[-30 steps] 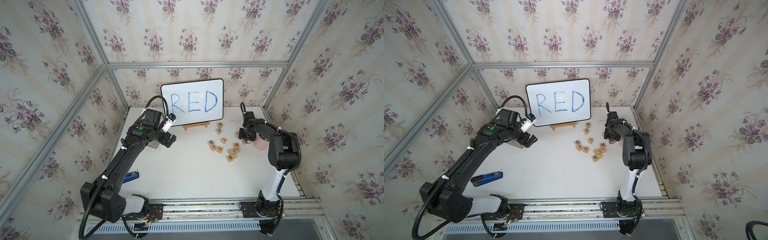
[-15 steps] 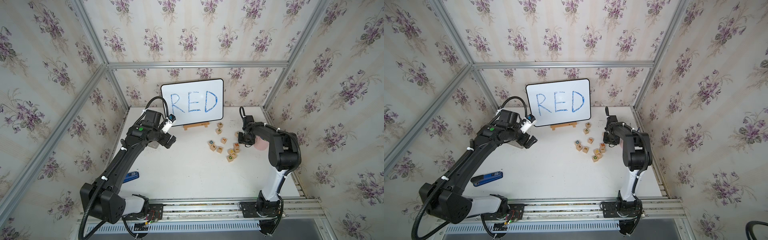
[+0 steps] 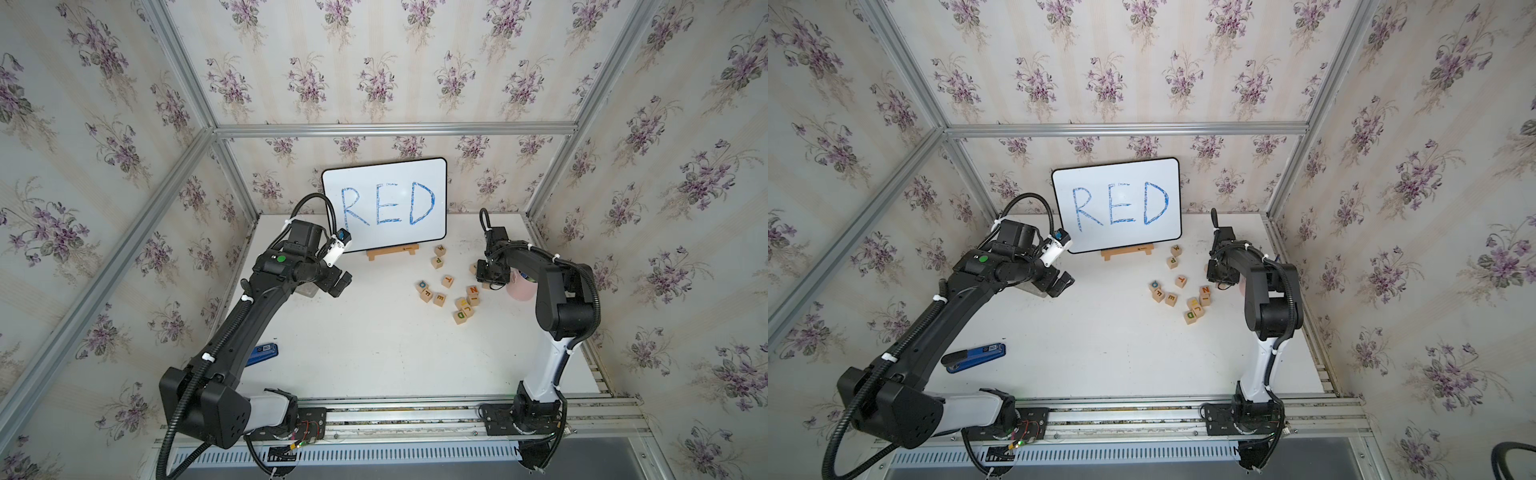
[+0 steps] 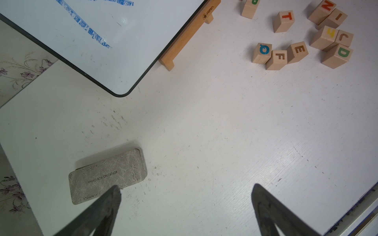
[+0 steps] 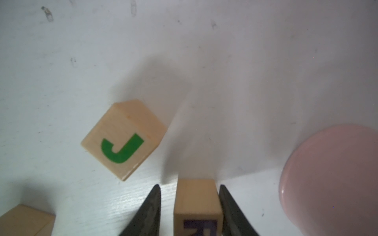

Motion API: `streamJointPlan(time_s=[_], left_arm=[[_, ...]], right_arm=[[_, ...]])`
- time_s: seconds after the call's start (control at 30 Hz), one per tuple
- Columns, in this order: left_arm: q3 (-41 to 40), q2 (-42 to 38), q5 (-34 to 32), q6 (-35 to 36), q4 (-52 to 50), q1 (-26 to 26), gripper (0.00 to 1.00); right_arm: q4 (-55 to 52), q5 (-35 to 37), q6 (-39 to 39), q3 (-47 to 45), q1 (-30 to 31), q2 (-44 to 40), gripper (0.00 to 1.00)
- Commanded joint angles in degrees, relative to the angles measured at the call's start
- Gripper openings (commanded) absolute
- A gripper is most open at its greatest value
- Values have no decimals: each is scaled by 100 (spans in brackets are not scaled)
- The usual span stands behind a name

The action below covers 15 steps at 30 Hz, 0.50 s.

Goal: Assemble the uppercase word "red" with letter blocks
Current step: Pick up the letter block from the center of the board.

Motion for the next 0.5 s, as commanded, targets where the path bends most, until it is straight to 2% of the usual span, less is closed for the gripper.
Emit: streamJointPlan(time_s=[0.0, 0.2, 0.3, 0.47], left_arm=[[-35, -59, 12, -2, -34, -7, 99], [-63, -80, 8, -6, -35, -7, 99], [-60, -94, 6, -41, -27, -5, 99], [-46, -130, -92, -158, -24, 0, 99]], right_arm=[[16, 65, 47, -27, 1, 26, 42], [29, 123, -15, -110, 1, 25, 31], [54, 95, -17, -114, 0, 26, 17], [80, 64, -15, -92, -9, -71, 9]])
